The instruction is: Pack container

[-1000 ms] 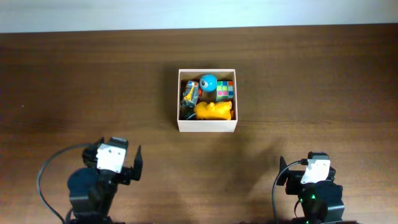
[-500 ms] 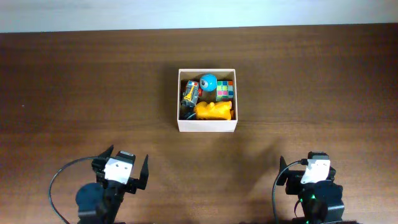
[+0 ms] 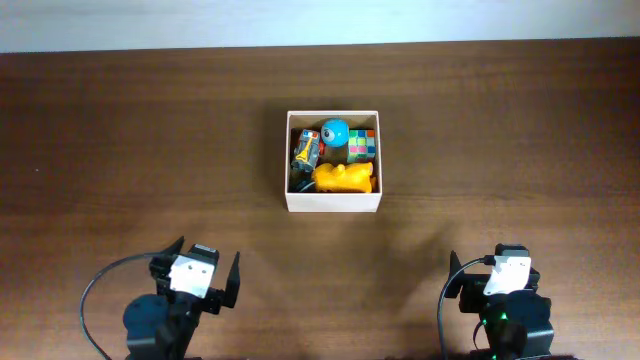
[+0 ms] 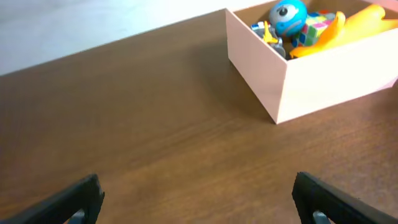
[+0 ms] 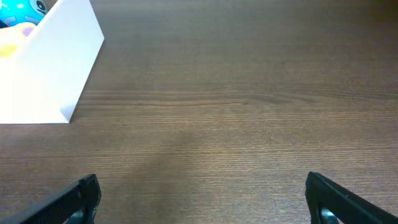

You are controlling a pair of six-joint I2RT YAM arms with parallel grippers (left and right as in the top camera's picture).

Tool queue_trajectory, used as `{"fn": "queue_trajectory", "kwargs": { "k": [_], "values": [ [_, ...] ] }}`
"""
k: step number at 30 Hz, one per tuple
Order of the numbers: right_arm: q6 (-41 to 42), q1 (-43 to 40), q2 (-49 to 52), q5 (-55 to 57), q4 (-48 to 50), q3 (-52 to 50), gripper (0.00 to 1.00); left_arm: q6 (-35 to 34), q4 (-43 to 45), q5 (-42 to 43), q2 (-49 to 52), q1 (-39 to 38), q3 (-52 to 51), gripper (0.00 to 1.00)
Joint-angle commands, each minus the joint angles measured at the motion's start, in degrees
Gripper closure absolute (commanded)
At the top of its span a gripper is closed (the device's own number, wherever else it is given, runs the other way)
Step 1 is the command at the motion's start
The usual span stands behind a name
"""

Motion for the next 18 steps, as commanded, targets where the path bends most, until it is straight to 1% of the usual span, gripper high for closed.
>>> {"fn": "queue_trajectory", "kwargs": {
  "k": [1, 12, 18],
  "values": [
    [-0.4, -0.5, -0.4, -0.1, 0.1, -0.3, 0.01, 0.3, -1.1, 0.9, -0.5, 0.2, -0.5, 0.01],
    [-0.4, -0.5, -0.4, -0.1, 0.1, -0.3, 0.01, 0.3, -6.6, 0.8, -0.5, 0.2, -0.5, 0.01],
    [-0.4, -0.5, -0.4, -0.1, 0.1, -0.3, 0.01, 0.3, -7.0, 0.8, -0.5, 0.2, -0.5, 0.01]
  ]
}}
